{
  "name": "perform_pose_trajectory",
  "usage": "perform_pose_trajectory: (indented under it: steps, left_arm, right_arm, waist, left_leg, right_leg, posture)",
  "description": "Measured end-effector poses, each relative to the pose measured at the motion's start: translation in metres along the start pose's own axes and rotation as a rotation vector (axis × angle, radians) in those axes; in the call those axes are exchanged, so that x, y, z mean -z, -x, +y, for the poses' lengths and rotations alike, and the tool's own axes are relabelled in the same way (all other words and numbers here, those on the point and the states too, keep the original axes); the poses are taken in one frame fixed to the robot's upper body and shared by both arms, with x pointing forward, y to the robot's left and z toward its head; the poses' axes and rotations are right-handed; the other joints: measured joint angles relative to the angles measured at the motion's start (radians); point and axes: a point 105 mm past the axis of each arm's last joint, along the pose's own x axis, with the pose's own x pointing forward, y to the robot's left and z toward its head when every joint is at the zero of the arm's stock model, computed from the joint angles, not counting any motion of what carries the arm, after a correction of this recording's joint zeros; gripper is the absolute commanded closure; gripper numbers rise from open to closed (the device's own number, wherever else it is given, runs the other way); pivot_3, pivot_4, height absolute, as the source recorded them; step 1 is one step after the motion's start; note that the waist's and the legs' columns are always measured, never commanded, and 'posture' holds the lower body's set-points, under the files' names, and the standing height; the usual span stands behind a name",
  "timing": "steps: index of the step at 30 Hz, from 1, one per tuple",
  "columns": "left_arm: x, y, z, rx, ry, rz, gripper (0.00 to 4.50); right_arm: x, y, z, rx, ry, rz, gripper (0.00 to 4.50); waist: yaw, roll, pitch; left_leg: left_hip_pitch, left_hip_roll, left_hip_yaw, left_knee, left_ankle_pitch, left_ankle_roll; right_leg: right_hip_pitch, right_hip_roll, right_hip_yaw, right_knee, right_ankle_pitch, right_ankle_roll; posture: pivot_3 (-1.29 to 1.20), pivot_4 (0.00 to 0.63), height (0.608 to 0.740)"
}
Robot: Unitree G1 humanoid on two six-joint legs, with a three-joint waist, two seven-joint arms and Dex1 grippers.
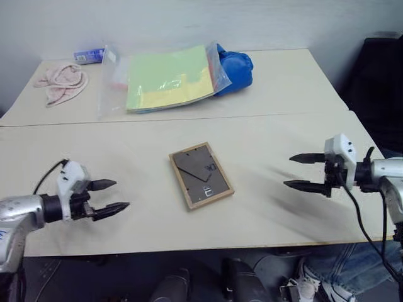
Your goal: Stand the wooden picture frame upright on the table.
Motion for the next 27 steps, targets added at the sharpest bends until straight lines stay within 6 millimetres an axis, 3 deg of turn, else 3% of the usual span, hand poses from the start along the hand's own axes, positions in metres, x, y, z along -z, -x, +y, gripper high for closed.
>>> perform_pose_trajectory:
  steps: [3, 11, 12, 16, 21, 25, 27]
  left_arm:
    - [-0.019, 0.006, 0.006, -0.008, -0.057, -0.021, 0.0]
    - [-0.009, -0.006, 0.002, -0.004, -0.026, -0.01, 0.0]
    - [-0.009, -0.008, 0.0, 0.005, -0.03, -0.013, 0.0]
    - [-0.012, -0.026, -0.009, 0.078, -0.096, 0.011, 0.92]
    - [-0.012, -0.066, -0.025, 0.252, -0.239, 0.091, 2.55]
    - [-0.01, -0.099, -0.02, 0.301, -0.286, 0.114, 3.81]
    - [-0.013, -0.112, -0.018, 0.315, -0.323, 0.115, 4.49]
  right_arm:
    - [-0.007, 0.001, -0.001, -0.019, 0.012, -0.01, 0.05]
    - [-0.004, -0.005, -0.001, -0.002, 0.003, -0.007, 0.05]
    - [-0.004, -0.006, -0.001, 0.006, 0.009, -0.004, 0.21]
    - [-0.007, -0.024, 0.004, -0.024, 0.03, -0.009, 1.37]
    - [-0.019, -0.072, 0.019, -0.114, 0.122, -0.022, 3.18]
    - [-0.025, -0.103, 0.024, -0.14, 0.174, -0.025, 4.49]
    - [-0.027, -0.116, 0.03, -0.166, 0.205, -0.017, 4.5]
  waist:
    - [-0.001, 0.0, 0.0]
    - [-0.003, 0.001, 0.0]
    - [-0.001, 0.001, 0.0]
    - [-0.001, 0.001, 0.0]
    - [-0.001, 0.001, 0.0]
    - [-0.002, 0.001, 0.0]
    - [-0.003, 0.001, 0.0]
  left_leg:
    - [0.0, 0.0, 0.0, -0.001, 0.0, 0.0]
    - [-0.001, 0.0, 0.001, -0.001, 0.0, 0.0]
    - [-0.001, 0.0, 0.001, 0.0, 0.0, 0.0]
    - [-0.001, 0.0, 0.001, 0.0, 0.0, 0.0]
    - [-0.001, 0.0, 0.001, 0.0, 0.0, 0.0]
    - [-0.002, -0.001, 0.0, 0.002, 0.0, 0.0]
    - [-0.002, -0.001, 0.0, 0.002, 0.0, 0.0]
  right_leg:
    - [0.0, 0.0, 0.0, -0.001, 0.0, 0.0]
    - [-0.001, 0.0, 0.001, 0.0, 0.0, 0.0]
    - [-0.001, 0.0, 0.001, 0.0, 0.0, 0.0]
    - [-0.001, 0.0, 0.0, 0.0, 0.0, 0.0]
    - [-0.001, 0.0, 0.0, 0.001, 0.0, 0.0]
    - [-0.002, 0.0, -0.001, 0.001, 0.0, 0.0]
    - [-0.002, 0.0, -0.001, 0.001, 0.0, 0.0]
  posture:
    - [0.0, 0.15, 0.74]
    - [0.0, 0.15, 0.74]
    - [0.0, 0.15, 0.74]
    - [0.0, 0.15, 0.74]
    - [0.0, 0.15, 0.74]
    - [0.0, 0.15, 0.74]
    - [0.0, 0.15, 0.74]
